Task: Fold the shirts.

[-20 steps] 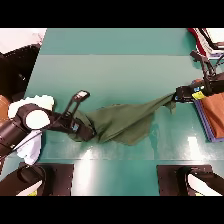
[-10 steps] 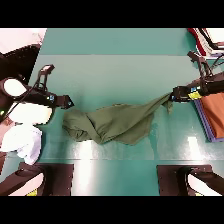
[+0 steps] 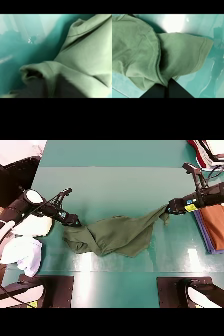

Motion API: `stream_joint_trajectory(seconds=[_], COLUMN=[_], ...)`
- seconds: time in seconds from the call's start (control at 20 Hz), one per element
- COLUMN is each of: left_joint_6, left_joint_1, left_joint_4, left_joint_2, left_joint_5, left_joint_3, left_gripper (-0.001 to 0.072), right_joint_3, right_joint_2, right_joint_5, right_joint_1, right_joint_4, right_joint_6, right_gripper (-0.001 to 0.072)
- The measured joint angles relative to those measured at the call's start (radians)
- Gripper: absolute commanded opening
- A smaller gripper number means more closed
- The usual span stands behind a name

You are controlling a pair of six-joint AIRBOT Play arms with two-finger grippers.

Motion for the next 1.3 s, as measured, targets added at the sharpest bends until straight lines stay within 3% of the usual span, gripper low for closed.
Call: stream_joint_trajectory(seconds=[0.3,0.85,1.1,1.3], left_joint_6=[-0.031,-0.217,-0.302,-0.346], left_joint_1=[-0.005,-0.006,-0.006,-0.006], left_joint_4=[0.013,0.203,0.235,0.254], left_joint_2=[0.072,0.518,0.584,0.525], left_joint_5=[-0.033,0.024,0.019,-0.092], left_joint_3=[0.208,0.803,0.914,0.913], left_gripper=[0.0025,0.0025,0.0025,0.0026], right_joint_3=[0.11,0.819,0.833,0.881], right_joint_2=[0.0,0.022,0.126,0.097], right_joint_5=[0.028,0.192,0.142,0.14], right_joint_1=[-0.029,-0.163,-0.296,-0.39], right_joint_4=[-0.001,-0.001,-0.006,0.025], right_joint_6=[0.0,-0.002,-0.002,-0.002], right_gripper=[0.0017,0.0015,0.0014,0.0014])
